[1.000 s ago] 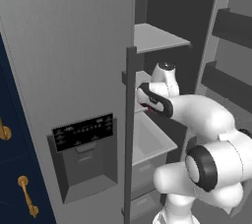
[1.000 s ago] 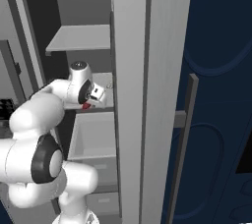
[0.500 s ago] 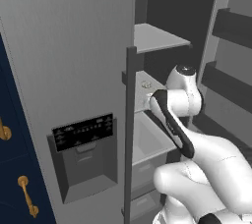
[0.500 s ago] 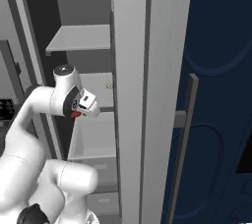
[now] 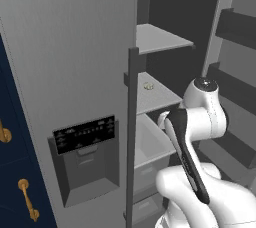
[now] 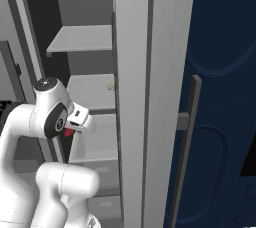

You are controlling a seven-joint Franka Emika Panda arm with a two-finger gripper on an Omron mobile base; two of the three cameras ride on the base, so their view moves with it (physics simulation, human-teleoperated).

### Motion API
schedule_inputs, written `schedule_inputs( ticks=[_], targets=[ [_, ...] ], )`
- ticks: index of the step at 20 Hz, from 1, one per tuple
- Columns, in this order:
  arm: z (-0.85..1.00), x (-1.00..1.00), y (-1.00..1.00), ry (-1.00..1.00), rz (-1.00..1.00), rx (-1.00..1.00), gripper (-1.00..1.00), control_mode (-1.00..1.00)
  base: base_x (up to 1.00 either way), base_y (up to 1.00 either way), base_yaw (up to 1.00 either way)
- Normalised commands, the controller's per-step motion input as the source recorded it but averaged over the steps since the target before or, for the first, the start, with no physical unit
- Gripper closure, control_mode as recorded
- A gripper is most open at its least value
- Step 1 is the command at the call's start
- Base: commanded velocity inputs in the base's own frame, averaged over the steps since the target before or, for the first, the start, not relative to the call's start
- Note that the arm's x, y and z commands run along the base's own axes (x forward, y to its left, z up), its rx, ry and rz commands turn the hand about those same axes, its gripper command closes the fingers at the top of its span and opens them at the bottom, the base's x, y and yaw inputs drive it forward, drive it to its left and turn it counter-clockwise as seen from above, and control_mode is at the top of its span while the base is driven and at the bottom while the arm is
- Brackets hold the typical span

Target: Take the strawberry from the fridge and place it on top of the pancake, located on the dining counter.

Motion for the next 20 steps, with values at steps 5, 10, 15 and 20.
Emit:
schedule_inputs(
  ticks=[5,10,15,20],
  targets=[
    [-0.02,-0.93,-0.10,0.01,0.04,0.02,1.00,-1.00,0.00,0.00,0.00],
    [0.00,-0.04,0.00,0.00,0.00,0.00,1.00,-1.00,0.00,0.00,0.00],
    [0.00,-0.04,0.00,0.00,0.00,0.00,1.00,1.00,-0.46,0.06,0.00],
    [0.00,0.00,0.00,0.00,0.00,0.00,1.00,1.00,-1.00,0.09,-0.17]
  ],
)
